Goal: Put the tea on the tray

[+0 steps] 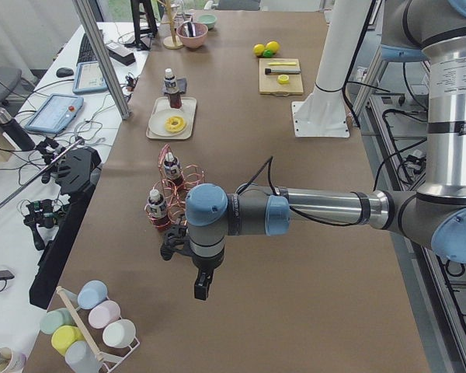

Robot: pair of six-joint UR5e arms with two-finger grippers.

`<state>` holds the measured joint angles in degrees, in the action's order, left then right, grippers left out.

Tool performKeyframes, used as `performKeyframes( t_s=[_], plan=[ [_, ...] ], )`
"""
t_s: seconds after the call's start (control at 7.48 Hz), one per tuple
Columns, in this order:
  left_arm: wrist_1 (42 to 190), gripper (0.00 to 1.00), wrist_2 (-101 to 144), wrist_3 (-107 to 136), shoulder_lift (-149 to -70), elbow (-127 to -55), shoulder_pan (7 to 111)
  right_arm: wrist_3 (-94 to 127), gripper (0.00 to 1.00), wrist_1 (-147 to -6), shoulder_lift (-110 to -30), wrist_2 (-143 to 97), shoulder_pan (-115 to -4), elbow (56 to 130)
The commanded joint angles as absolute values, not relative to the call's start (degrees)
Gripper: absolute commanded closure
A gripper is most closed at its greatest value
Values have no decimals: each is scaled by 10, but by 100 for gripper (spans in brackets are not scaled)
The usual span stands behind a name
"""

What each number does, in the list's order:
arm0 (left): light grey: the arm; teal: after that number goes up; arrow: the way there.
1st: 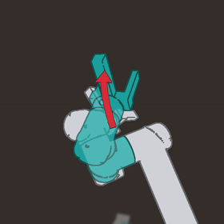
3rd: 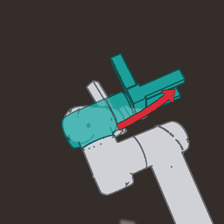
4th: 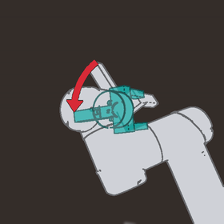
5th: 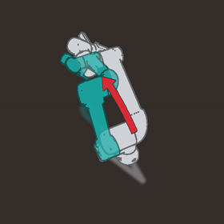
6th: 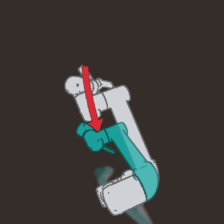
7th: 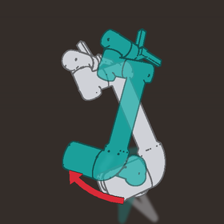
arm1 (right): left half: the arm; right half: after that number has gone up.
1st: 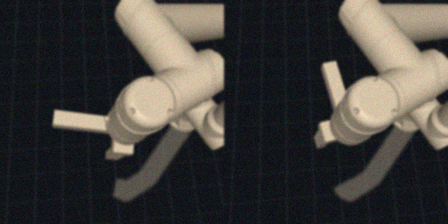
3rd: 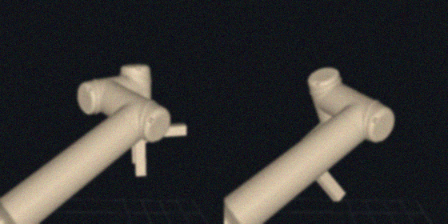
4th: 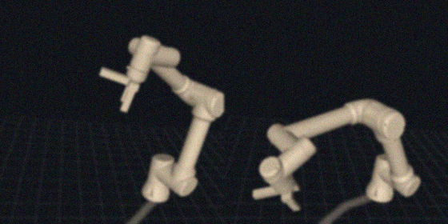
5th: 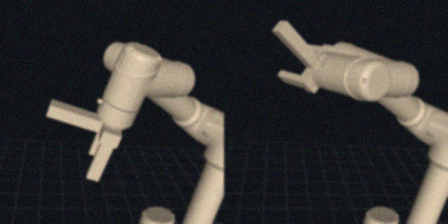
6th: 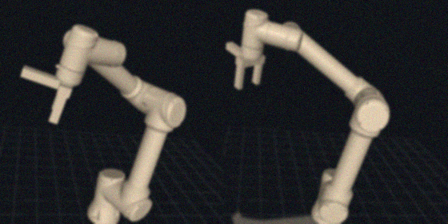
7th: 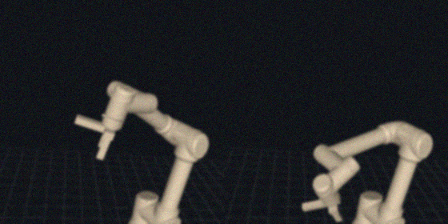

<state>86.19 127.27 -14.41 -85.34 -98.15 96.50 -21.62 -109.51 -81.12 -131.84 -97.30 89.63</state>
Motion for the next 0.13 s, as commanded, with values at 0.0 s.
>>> performKeyframes(
  t_s=[0.0],
  plan=[
    [863,2,1273,-144,-855,-984,965,-217,0,-1094,-811,-1320,-974,896]
  ],
)
